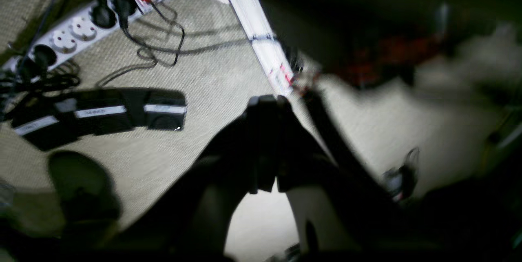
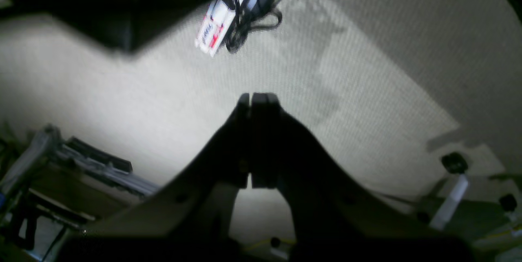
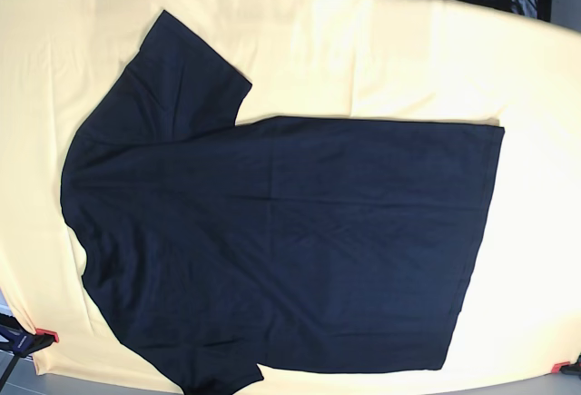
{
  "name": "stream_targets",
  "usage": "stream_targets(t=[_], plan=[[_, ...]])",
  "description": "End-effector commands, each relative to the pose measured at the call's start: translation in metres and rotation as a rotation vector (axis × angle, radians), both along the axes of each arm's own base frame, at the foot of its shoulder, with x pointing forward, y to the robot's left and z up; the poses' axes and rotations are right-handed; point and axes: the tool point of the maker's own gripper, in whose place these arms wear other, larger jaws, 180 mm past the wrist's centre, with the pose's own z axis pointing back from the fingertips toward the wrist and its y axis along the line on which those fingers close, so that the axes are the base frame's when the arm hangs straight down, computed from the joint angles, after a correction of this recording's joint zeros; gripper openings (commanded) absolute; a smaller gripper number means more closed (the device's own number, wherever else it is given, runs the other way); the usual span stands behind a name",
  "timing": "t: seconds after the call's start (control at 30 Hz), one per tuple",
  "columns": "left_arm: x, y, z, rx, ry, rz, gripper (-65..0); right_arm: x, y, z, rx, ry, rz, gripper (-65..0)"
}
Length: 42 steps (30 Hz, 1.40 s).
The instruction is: Fold the T-shirt properly
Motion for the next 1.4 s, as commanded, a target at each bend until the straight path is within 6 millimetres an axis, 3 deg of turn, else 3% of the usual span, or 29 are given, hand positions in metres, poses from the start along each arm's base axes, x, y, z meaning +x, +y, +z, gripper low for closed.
stream_targets(t=[0.0,0.27,0.37,0.6,0.67,0.83,1.03,1.2,1.37], plan=[[-0.015,0.004,0.004,0.012,0.007,-0.021,-65.0,-0.01,0.001,0.005,0.017,0.009,0.005,-65.0],[-0.088,0.015,0.057,-0.016,0.05,-0.17,-65.0,-0.063,-0.007,0.042,0.009,0.075,0.042,-65.0],[-0.098,0.024,0.08,-0.03,0.043,-0.196,-65.0,-0.074,-0.009,0.06,0.025,0.06,0.055,-65.0],[-0.09,0.064,0.128,0.047,-0.093,-0.299,-65.0,-0.083,-0.02,0.116,0.033,-0.014,0.084,-65.0],[-0.084,0.074,0.143,0.084,-0.14,-0.359,-65.0,-0.079,-0.028,0.134,0.008,-0.041,0.104,-65.0],[-0.054,0.086,0.18,0.128,-0.253,-0.415,-65.0,-0.044,-0.039,0.179,-0.033,-0.211,0.185,-65.0],[-0.006,0.095,0.221,0.154,-0.391,-0.388,-65.0,-0.01,-0.035,0.226,-0.046,-0.359,0.218,-65.0],[0.049,0.097,0.258,0.173,-0.531,-0.307,-65.0,0.014,-0.033,0.249,-0.037,-0.43,0.234,-65.0],[0.088,0.095,0.284,0.172,-0.641,-0.296,-65.0,0.039,-0.037,0.262,-0.08,-0.532,0.224,-65.0]])
